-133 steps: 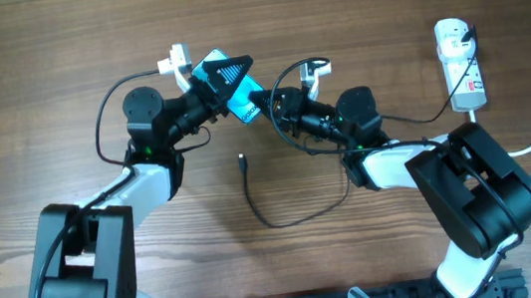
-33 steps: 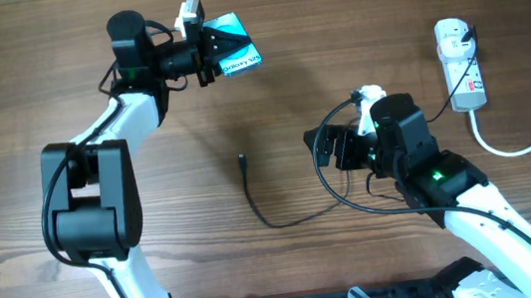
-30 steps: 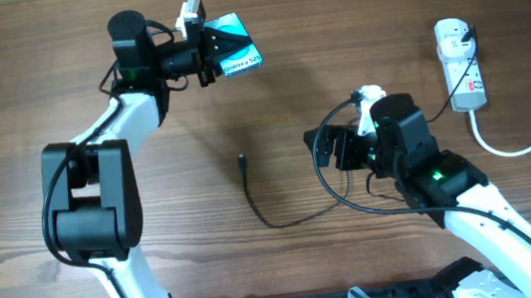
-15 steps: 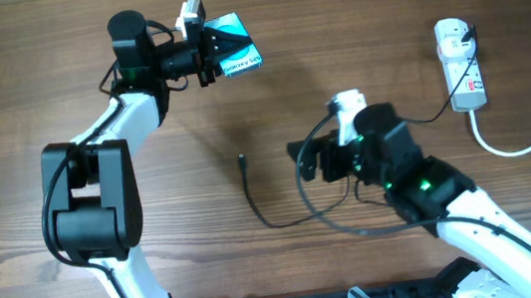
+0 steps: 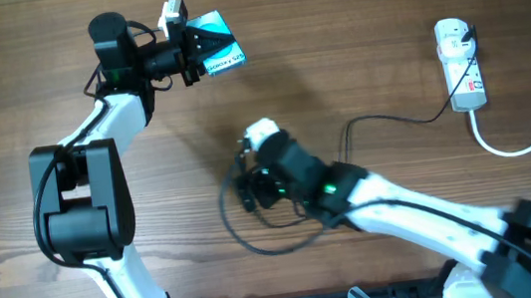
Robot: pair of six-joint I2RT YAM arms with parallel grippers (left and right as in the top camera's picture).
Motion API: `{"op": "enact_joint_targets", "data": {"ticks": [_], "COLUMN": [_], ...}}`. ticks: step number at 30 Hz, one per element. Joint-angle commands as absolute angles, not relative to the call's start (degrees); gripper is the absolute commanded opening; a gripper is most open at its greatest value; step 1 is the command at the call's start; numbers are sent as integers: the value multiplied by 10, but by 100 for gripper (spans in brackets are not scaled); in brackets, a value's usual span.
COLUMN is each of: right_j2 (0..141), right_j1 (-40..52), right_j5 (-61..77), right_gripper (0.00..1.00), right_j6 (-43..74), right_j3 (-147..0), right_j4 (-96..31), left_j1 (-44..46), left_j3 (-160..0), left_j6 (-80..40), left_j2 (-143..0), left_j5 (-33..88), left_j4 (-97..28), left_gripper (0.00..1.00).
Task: Plug charger to phone and switch on socket
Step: 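Move the right gripper down to the black USB-C cable end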
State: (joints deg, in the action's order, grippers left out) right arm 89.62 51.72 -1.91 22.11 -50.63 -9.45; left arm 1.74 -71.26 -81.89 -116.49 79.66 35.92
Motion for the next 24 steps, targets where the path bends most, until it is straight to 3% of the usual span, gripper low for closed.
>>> {"op": "enact_joint_targets", "data": {"ticks": [1,24], "right_j2": [967,1118], "right_j1": [542,562], "right_j5": [-77,-108], "right_gripper": [100,58], "right_j6": [193,291], "right_j3": [-576,-624], "right_j4": [-122,-112], "left_j1": [10,7], "left_j3": [-728,-728], "left_j6": [-799,-784], "left_j2": [-1171,-1171], "left_j5": [821,820], "left_j4": [362,366], "left_gripper": [4,4]}}
